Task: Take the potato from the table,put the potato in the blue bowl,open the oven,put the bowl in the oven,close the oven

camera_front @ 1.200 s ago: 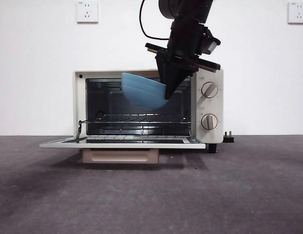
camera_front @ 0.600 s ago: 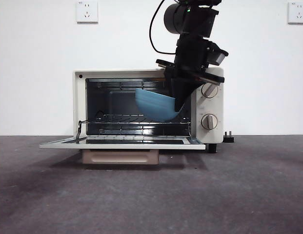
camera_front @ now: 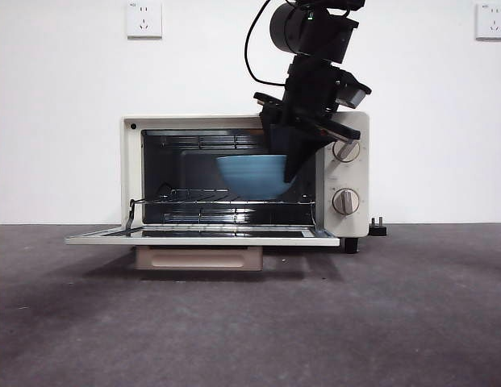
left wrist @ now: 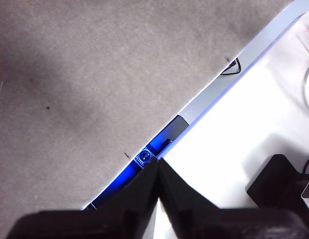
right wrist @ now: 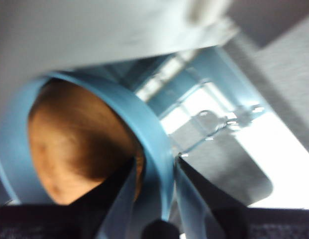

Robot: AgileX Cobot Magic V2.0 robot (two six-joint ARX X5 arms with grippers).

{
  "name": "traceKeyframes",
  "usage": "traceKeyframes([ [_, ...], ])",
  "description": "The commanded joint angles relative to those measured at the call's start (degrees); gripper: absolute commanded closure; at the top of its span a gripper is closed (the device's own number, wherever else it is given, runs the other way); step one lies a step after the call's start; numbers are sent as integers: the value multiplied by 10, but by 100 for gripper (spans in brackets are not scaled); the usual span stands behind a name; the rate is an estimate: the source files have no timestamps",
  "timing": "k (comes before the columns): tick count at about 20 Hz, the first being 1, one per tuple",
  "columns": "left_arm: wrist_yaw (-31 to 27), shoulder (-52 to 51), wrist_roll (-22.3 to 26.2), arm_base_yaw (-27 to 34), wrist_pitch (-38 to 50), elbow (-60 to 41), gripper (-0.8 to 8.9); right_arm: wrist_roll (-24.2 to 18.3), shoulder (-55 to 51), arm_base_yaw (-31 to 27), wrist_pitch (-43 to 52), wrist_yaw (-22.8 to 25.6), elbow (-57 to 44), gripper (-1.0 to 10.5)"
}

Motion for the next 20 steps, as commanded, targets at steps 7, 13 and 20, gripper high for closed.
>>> traceKeyframes([
  [7,2,-1,-4,-1,3,-3,819,-11,8,2,0,-5,-1,810],
  [13,2,-1,-4,-1,3,-3,819,-24,-3,3,1,2,3,810],
  [20,2,-1,-4,-1,3,-3,819,-51,-14,5,2,4,9,719],
])
